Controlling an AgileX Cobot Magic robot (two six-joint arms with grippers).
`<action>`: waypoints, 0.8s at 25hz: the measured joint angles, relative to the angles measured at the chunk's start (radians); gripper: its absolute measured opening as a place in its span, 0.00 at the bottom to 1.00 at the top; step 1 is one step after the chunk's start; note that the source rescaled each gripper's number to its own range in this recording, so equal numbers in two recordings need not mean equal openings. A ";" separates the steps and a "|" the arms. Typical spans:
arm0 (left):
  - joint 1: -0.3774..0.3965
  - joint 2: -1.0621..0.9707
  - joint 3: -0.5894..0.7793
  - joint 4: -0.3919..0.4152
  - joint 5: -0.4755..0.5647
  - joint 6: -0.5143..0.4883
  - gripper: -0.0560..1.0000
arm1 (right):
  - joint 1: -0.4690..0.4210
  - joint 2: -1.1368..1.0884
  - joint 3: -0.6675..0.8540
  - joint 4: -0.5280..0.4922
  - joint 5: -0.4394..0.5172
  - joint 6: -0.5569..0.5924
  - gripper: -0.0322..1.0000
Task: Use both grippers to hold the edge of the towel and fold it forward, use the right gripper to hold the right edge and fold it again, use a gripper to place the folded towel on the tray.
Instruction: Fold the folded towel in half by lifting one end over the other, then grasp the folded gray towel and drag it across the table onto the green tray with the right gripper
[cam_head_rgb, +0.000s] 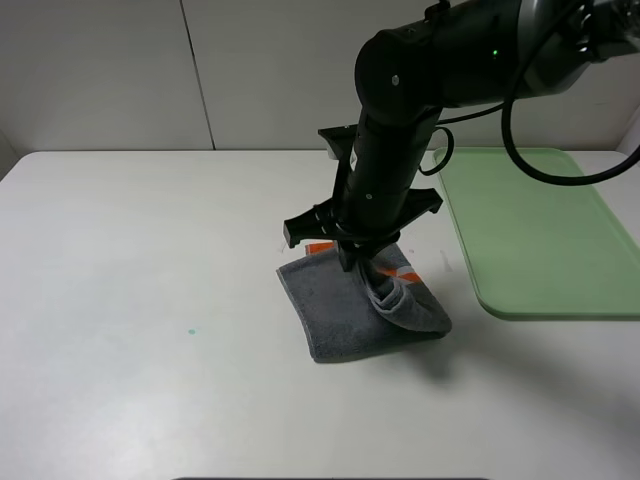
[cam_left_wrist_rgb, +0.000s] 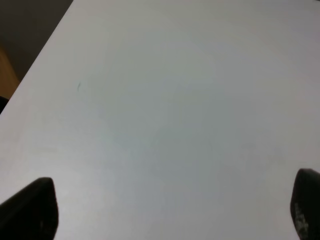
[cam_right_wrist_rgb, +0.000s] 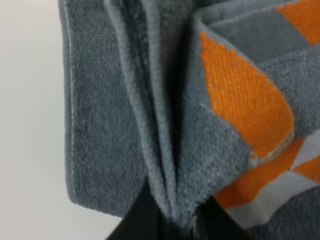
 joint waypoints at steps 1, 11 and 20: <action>0.000 0.000 0.000 0.000 0.000 0.000 0.93 | 0.000 0.000 0.000 0.018 -0.015 0.000 0.40; 0.000 0.000 0.000 0.000 0.000 0.000 0.93 | 0.000 0.000 0.000 0.125 -0.108 -0.038 1.00; 0.000 0.000 0.000 0.000 0.000 0.000 0.93 | -0.007 0.000 0.000 -0.015 -0.035 -0.126 1.00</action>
